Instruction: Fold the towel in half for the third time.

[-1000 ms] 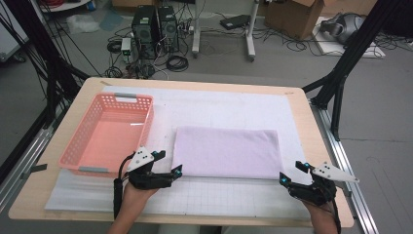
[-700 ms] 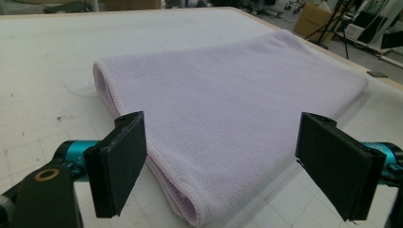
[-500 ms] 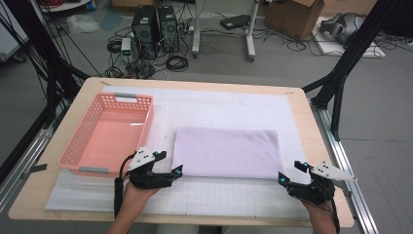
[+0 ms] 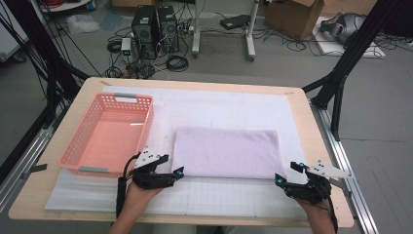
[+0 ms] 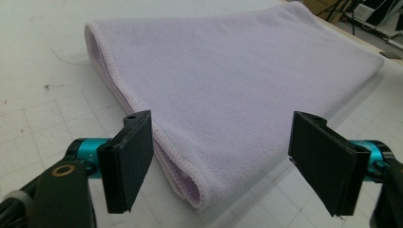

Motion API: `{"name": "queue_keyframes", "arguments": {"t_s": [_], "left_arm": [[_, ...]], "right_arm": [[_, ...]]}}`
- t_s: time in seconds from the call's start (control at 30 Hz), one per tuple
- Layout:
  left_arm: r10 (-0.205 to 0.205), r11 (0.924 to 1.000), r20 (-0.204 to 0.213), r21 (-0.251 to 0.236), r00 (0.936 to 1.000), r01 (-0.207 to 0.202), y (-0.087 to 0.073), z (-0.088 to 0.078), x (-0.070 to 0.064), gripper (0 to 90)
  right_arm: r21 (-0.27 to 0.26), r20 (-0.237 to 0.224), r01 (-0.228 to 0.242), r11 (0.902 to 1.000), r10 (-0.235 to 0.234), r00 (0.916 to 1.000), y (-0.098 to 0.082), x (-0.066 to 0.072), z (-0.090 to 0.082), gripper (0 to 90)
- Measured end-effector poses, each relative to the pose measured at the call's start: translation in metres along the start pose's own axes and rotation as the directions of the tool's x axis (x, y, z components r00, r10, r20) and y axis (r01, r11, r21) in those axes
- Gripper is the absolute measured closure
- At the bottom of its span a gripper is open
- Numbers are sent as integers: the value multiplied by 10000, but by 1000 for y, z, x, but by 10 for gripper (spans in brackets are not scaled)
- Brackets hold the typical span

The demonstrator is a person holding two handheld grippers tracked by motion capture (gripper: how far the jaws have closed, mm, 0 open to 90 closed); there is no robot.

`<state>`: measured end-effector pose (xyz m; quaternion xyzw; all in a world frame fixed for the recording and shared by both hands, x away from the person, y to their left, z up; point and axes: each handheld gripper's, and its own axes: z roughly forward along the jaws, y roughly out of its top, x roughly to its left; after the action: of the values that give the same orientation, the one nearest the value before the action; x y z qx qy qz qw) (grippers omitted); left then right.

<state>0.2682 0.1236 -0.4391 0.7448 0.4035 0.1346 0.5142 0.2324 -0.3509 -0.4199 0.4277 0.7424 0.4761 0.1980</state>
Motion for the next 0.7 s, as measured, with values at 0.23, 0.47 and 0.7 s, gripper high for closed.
{"name": "queue_keyframes", "arguments": {"t_s": [0.23,0.47,0.7], "left_arm": [[-282,9980,-273,561,9992,297,-5,9,5,312],[-627,9937,-607,891,9962,680,-7,10,10,374],[-592,9902,-662,1222,9960,670,-6,13,10,451]], "right_arm": [[1,-262,160,9999,-160,9995,6,7,10,191],[-64,-721,507,9987,-510,9961,23,19,27,191],[-96,-1142,762,9970,-768,9905,42,31,50,191]]}}
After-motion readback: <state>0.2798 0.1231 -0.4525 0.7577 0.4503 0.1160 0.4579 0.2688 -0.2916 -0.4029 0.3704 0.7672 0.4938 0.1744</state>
